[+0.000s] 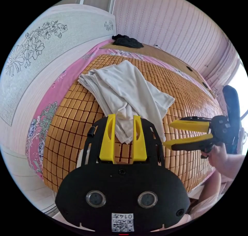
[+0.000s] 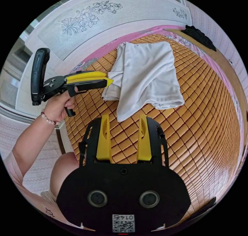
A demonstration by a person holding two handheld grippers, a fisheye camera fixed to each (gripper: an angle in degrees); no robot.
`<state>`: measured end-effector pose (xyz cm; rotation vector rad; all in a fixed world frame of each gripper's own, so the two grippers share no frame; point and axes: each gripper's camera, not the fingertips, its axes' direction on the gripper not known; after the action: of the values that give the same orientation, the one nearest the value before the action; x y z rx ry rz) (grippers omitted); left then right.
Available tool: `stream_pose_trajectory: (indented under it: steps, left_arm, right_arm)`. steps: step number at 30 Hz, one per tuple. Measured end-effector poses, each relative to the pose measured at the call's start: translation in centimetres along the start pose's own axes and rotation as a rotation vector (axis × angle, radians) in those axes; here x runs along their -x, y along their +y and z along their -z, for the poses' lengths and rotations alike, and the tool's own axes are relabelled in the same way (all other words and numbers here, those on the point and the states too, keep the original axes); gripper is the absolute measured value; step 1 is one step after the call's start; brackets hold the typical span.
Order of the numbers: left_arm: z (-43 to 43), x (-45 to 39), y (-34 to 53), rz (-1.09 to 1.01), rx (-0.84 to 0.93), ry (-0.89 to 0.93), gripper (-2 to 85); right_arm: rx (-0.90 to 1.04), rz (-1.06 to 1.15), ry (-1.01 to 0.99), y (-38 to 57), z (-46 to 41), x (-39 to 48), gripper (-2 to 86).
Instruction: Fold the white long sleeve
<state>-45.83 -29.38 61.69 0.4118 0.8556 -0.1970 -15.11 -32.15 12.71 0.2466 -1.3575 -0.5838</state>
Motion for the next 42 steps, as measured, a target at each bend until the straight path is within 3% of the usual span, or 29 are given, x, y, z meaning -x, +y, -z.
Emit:
stream_pose_trajectory:
  steps: [2,4,12,17,22,24,26,30,32,36,42]
  left_arm:
    - [-2.3,0.0,-1.6,0.033,0.049,0.024,5.7]
    - [-1.7,-0.5,-1.9,0.042,0.008,0.057,2.2]
    - [11.1,-10.3,-6.7,-0.128,-0.235,0.003,-0.9]
    - [22.8,-25.5,-14.5,-0.353,-0.390,-0.046,-0.9]
    - [24.0,-47.2,-20.2,-0.660,-0.423,-0.049,-0.6]
    - [19.9,-55.5,-21.3,-0.721,-0.386,0.011,-0.1]
    - [11.1,-65.1,-22.0,-0.739,-0.187,0.094,2.3]
    - [1.8,-75.4,-18.9,-0.734,0.065,0.164,5.6]
    - [0.1,-79.1,-14.1,-0.845,0.177,0.279,6.7]
    - [1.2,-77.0,-5.2,-0.896,0.211,0.349,7.9]
    - [-0.6,-61.5,6.8,-0.599,0.285,0.137,10.9]
  right_arm:
    - [-0.004,-0.055,-0.003,-1.3,0.6,-1.7,4.8]
    - [-0.096,-0.055,-0.014,-0.8,3.9,-2.8,2.4]
    - [-0.503,-0.080,-0.086,11.8,26.2,-9.9,0.7]
    - [-0.690,-0.137,-0.197,25.5,36.3,-13.1,0.5]
    - [-0.681,-0.299,-0.138,38.6,37.4,-12.9,0.4]
    - [-0.614,-0.404,-0.115,42.4,35.7,-12.8,0.4]
    - [-0.473,-0.564,-0.045,46.5,32.7,-13.1,0.4]
    - [-0.350,-0.735,-0.022,51.1,29.7,-13.9,0.4]
    - [-0.315,-0.789,-0.031,52.3,28.8,-14.4,0.4]
    - [-0.338,-0.804,-0.044,51.6,28.7,-14.3,0.3]
    - [-0.349,-0.792,-0.039,48.0,29.5,-11.9,0.3]
